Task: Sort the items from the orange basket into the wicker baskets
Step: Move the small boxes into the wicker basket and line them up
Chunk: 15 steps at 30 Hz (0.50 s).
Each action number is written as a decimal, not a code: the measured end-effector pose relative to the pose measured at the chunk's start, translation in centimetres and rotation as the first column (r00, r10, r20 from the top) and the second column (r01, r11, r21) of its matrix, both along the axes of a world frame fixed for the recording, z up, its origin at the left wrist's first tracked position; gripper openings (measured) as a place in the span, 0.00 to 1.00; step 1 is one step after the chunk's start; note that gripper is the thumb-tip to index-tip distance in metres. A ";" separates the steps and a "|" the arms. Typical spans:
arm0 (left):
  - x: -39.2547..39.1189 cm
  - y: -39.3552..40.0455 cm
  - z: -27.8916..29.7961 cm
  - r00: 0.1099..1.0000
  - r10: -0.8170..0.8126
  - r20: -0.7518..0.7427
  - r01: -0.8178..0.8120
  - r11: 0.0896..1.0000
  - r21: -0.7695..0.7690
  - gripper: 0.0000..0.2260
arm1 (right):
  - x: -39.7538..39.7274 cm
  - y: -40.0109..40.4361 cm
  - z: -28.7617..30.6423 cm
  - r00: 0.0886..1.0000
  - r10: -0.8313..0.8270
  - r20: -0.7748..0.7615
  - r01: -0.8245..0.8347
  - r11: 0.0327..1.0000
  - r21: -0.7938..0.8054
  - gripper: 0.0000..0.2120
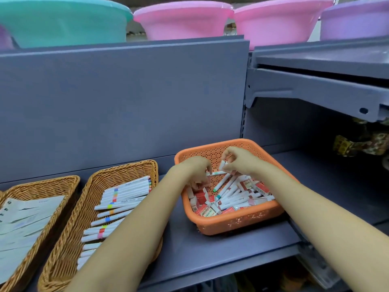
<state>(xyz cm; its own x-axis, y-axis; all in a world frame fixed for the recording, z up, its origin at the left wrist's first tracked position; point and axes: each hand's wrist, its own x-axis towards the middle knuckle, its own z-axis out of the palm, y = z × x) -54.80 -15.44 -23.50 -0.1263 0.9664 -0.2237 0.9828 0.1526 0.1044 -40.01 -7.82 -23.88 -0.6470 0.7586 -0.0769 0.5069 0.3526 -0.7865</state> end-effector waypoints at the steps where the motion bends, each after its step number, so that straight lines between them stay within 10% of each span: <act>1: -0.4 -0.3 0.2 1.000 0.003 0.021 -0.005 0.995 0.099 0.12 | 0.3 -0.1 0.2 0.999 0.010 -0.044 -0.011 1.000 -0.017 0.09; 4: -1.1 -1.7 0.6 0.901 0.055 0.430 -0.196 0.936 0.291 0.06 | 1.2 -0.8 0.8 0.983 0.035 -0.182 -0.042 0.999 -0.033 0.10; 7: -0.8 -4.3 1.3 0.509 0.009 0.861 -0.489 0.826 0.281 0.05 | 1.2 -1.9 1.6 0.944 0.019 -0.330 -0.024 1.000 -0.011 0.09; 11: -0.2 -7.9 2.1 0.206 -0.112 0.972 -0.622 0.752 0.218 0.08 | 0.6 -4.4 2.8 0.891 0.055 -0.452 -0.054 0.998 0.015 0.09; 15: -0.2 -11.5 1.5 0.132 -0.175 0.976 -0.654 0.725 0.218 0.14 | -0.3 -7.7 3.4 0.810 0.146 -0.568 -0.182 0.983 -0.008 0.13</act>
